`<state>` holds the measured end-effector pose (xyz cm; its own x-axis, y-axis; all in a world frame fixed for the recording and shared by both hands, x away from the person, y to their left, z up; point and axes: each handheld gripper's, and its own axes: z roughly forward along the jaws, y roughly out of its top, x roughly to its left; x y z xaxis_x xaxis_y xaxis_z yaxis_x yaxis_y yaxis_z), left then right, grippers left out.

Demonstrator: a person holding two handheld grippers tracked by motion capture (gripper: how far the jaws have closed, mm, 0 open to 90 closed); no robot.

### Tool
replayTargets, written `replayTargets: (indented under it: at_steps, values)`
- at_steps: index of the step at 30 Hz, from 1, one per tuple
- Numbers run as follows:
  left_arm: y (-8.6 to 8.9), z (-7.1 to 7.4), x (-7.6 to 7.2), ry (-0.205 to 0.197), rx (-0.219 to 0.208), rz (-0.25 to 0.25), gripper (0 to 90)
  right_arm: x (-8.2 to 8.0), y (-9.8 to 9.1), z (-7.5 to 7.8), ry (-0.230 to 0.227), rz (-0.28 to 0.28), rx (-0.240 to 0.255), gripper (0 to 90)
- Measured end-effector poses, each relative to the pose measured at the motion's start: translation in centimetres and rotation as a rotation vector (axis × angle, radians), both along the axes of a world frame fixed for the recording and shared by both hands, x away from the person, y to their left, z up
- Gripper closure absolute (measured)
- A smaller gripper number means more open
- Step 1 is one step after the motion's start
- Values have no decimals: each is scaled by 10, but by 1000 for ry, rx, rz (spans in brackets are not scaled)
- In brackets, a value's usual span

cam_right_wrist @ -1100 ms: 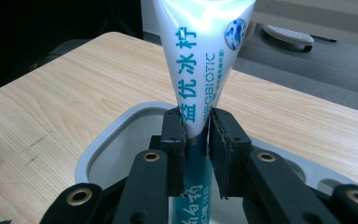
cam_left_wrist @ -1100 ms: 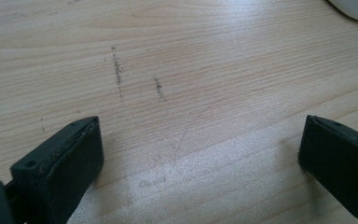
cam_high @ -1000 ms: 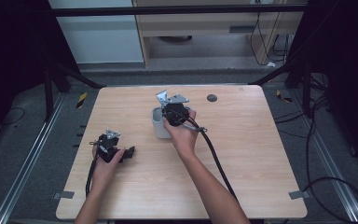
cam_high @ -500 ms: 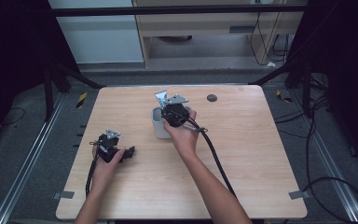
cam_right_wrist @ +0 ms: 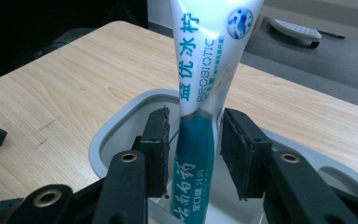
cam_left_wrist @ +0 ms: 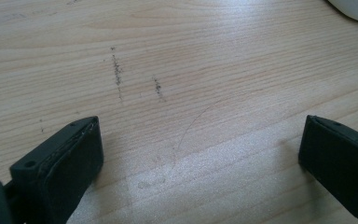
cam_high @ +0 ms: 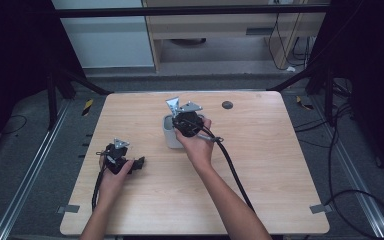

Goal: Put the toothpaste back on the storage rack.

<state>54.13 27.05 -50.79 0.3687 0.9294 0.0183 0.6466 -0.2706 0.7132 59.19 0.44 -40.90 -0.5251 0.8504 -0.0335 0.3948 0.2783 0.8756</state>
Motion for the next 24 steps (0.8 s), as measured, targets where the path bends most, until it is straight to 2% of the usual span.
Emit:
replayTargets:
  at_steps: [7, 16, 21, 24]
  values:
    - [0, 0, 0, 0, 1, -1, 0, -3, -2, 5, -8, 7, -4, 546]
    - [-1, 0, 3, 1, -1, -7, 0, -8, -4, 10, 9, 32, -16, 409]
    - [-2, 0, 4, 2, 1, -8, 0, -10, -8, 15, -8, 47, -38, 360]
    - [-2, 0, 4, 2, 2, -8, 0, -11, -11, 18, -17, 53, -43, 299]
